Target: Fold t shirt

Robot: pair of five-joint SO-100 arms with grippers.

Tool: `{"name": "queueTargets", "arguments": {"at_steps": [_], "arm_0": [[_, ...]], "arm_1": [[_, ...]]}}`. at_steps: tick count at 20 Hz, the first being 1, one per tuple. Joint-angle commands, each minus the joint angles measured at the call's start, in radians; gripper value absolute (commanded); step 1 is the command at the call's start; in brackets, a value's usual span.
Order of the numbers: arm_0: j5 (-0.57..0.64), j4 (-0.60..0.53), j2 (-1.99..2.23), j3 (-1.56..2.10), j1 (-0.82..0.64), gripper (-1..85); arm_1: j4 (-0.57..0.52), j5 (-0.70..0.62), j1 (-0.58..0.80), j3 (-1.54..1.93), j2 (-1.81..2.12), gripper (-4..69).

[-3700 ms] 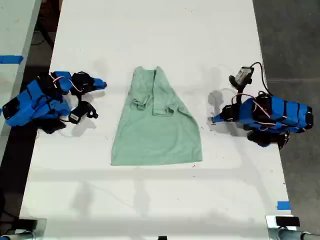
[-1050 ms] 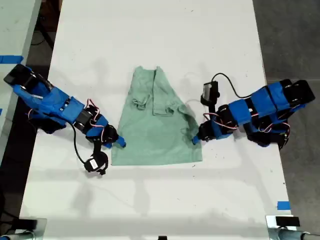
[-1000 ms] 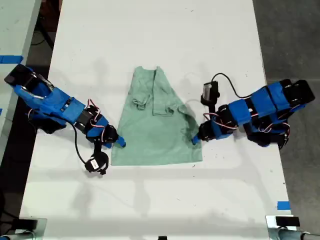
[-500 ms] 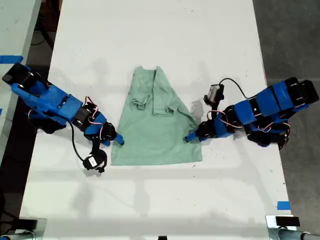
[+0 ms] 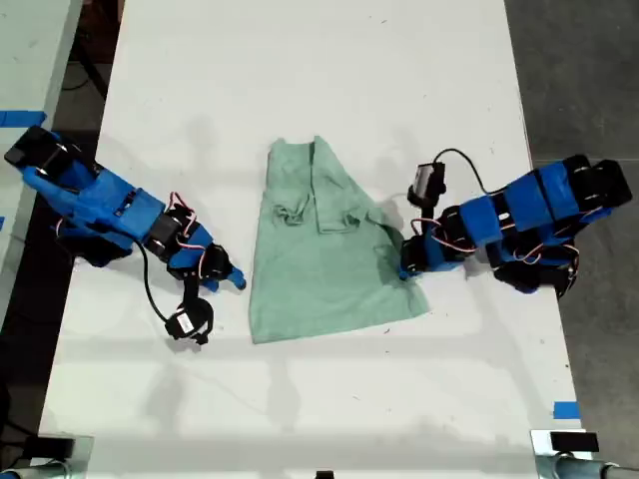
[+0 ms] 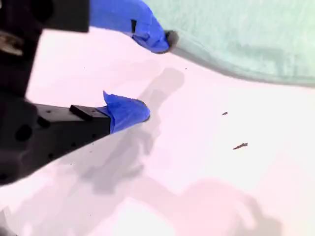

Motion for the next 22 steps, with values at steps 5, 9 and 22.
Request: {"name": "queueTargets", "arguments": {"at_steps": [5, 9, 22], "arm_0": [[0.006, 0.011, 0.064, -0.046, -0.009, 17.7], [0.006, 0.012, 0.067, -0.040, -0.011, 17.7], [0.008, 0.012, 0.080, -0.034, -0.003, 17.7]], "arm_1": [[0.347, -0.138, 0.041, -0.442, -0.031, -0.3], [0.360, -0.229, 0.015, -0.726, -0.229, -0.3], [0.383, -0.434, -0.054, -1.328, -0.834, 47.0]]}}
